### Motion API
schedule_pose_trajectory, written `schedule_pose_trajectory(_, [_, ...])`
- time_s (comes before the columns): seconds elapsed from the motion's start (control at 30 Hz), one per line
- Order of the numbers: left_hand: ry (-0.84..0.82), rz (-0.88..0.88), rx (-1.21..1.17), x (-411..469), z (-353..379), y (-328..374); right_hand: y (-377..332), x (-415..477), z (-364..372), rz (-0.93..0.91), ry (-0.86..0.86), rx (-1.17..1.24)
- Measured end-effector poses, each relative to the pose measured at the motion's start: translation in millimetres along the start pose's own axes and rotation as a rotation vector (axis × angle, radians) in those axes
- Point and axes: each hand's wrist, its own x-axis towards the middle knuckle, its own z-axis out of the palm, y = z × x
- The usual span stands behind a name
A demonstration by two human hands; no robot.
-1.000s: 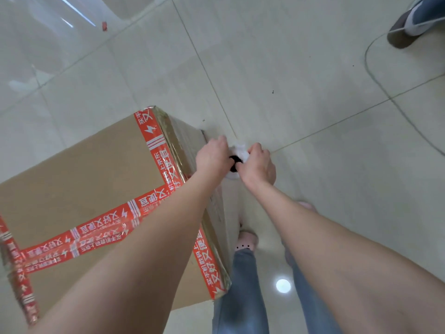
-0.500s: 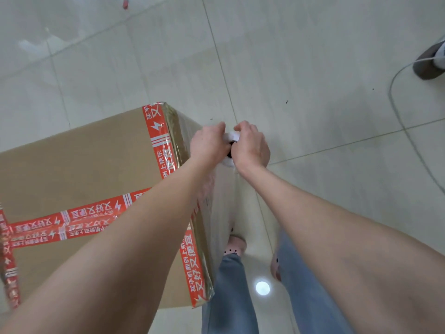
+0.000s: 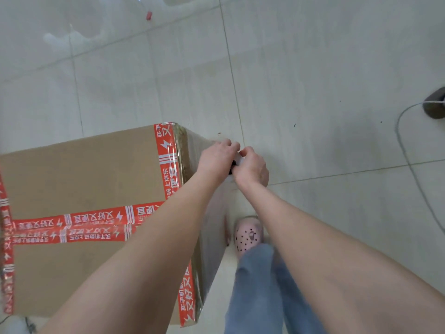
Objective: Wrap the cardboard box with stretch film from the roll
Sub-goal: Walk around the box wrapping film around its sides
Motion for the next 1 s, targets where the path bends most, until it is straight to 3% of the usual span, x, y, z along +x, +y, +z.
schedule_pose_trajectory(0.27, [-0.038, 0.093, 0.151, 30, -20, -17, -19, 16, -1, -0.009, 0.019, -0.048])
schedule_pose_trajectory(0.53, [-0.016, -0.042, 0.221, 56, -42, -51, -58, 38, -3, -0.362, 0.059, -0.214])
schedule_pose_trajectory(0.6, [-0.029, -0.066, 0.261, 62, -49, -59, -65, 43, -1, -0.293, 0.057, -0.252])
schedule_pose_trajectory(0.73, [-0.073, -0.031, 0.229, 63, -54, -65, -73, 50, 3, 0.032, 0.044, -0.149])
schedule_pose_trajectory(0.87, [-0.053, 0.118, 0.141, 68, -52, -54, -74, 52, 7, -0.005, 0.096, -0.134])
schedule_pose_trajectory(1.0, [-0.007, 0.133, 0.139, 78, -52, -60, -82, 58, 7, -0.104, 0.137, -0.218])
